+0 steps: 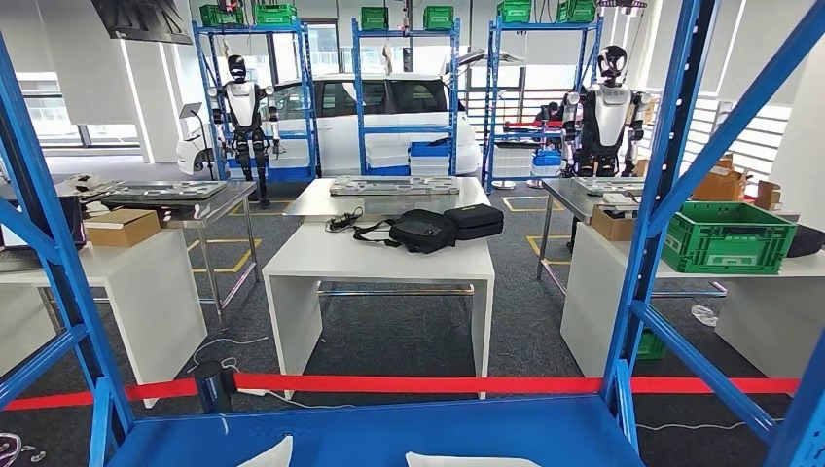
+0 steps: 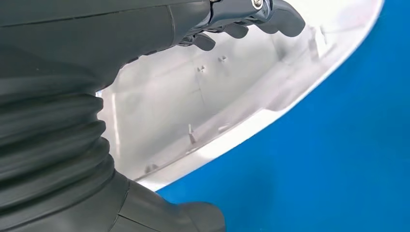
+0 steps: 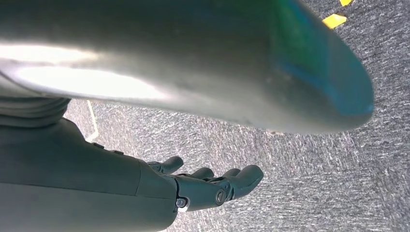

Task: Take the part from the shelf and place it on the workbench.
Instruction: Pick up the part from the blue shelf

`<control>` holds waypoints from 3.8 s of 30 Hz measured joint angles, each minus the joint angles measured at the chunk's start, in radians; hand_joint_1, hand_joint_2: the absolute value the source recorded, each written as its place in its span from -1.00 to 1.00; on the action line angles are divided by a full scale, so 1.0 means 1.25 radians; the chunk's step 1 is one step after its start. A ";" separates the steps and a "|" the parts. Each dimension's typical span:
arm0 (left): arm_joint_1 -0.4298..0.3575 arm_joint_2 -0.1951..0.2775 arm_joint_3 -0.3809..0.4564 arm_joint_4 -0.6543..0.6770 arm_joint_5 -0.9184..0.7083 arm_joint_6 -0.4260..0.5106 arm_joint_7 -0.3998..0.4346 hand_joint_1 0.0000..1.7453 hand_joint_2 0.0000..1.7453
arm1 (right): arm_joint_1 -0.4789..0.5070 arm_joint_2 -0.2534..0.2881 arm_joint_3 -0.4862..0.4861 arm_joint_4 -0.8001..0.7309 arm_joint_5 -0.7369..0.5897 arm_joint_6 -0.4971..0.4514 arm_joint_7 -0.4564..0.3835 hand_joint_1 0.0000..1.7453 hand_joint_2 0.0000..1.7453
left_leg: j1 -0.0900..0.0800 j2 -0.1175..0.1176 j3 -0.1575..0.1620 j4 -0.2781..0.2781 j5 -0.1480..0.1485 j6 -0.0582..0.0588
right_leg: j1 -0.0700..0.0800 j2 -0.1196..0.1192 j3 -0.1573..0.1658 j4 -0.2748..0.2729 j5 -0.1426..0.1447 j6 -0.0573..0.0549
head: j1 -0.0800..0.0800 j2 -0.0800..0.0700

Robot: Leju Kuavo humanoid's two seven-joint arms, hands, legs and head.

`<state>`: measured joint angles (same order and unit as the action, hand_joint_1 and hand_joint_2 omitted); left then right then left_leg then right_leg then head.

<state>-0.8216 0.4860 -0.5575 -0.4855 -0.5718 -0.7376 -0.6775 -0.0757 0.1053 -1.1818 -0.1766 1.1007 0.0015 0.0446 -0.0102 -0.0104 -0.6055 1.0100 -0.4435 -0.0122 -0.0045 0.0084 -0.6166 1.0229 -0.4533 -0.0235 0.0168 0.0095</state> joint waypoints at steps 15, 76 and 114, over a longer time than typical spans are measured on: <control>-0.047 -0.036 -0.043 0.029 -0.083 0.094 0.140 0.36 1.00 | -0.002 0.003 -0.001 0.000 -0.008 -0.011 0.012 -1.00 -1.00 | 0.000 -0.001 0.000 0.000 0.000 0.000 | 0.000 0.000 0.000 0.000 0.000 0.000 | 0.000 0.000; 0.210 -0.226 0.323 -0.477 0.931 0.059 0.268 1.00 1.00 | -0.001 0.005 -0.006 0.000 0.014 -0.010 0.003 -1.00 -1.00 | -0.001 0.002 0.000 0.000 -0.003 0.003 | -0.001 0.001 0.000 0.000 -0.001 0.002 | 0.000 0.000; 0.464 -0.269 0.347 -0.841 1.062 -0.058 0.281 1.00 1.00 | 0.000 0.011 -0.006 0.000 0.017 -0.023 0.008 -1.00 -1.00 | 0.004 0.009 -0.032 0.011 0.025 0.015 | -0.006 -0.001 0.069 0.028 -0.076 0.025 | 0.003 0.000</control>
<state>-0.2411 0.1503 -0.1238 -1.5365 0.7555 -0.8106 -0.3265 -0.0754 0.1190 -1.1895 -0.1766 1.1215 -0.0270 0.0551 -0.0047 0.0012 -0.6450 1.0238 -0.4120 0.0066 -0.0120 0.0077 -0.5300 1.0582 -0.5488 0.0081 0.0207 0.0096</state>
